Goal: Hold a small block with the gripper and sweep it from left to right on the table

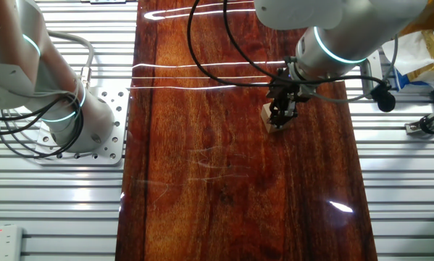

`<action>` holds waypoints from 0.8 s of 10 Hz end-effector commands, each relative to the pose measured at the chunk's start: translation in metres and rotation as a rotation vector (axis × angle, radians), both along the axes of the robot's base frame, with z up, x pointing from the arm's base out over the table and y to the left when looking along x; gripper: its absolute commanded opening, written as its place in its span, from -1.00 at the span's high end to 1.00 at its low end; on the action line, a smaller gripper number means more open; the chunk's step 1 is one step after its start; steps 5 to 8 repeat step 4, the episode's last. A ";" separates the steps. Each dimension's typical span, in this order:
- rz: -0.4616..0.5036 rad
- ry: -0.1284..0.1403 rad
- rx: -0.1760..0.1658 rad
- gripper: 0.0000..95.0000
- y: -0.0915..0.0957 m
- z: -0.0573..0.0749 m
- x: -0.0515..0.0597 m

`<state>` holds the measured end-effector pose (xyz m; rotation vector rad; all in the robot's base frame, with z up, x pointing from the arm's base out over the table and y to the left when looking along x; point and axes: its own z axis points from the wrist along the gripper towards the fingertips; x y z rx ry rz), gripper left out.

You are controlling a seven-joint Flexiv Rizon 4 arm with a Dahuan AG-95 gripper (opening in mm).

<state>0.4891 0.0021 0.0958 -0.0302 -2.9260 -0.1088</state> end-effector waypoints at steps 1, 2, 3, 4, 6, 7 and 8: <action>0.000 0.002 -0.001 -0.20 0.000 0.000 0.000; 0.002 0.004 -0.001 -0.20 0.000 0.000 0.000; 0.003 0.005 -0.002 -0.20 0.000 0.000 0.000; 0.003 0.005 -0.003 -0.20 0.000 0.000 0.000; 0.003 0.005 -0.003 -0.20 0.000 0.000 0.000; 0.003 0.005 -0.003 -0.20 0.000 0.000 0.000; 0.003 0.005 -0.003 -0.20 0.000 0.000 0.000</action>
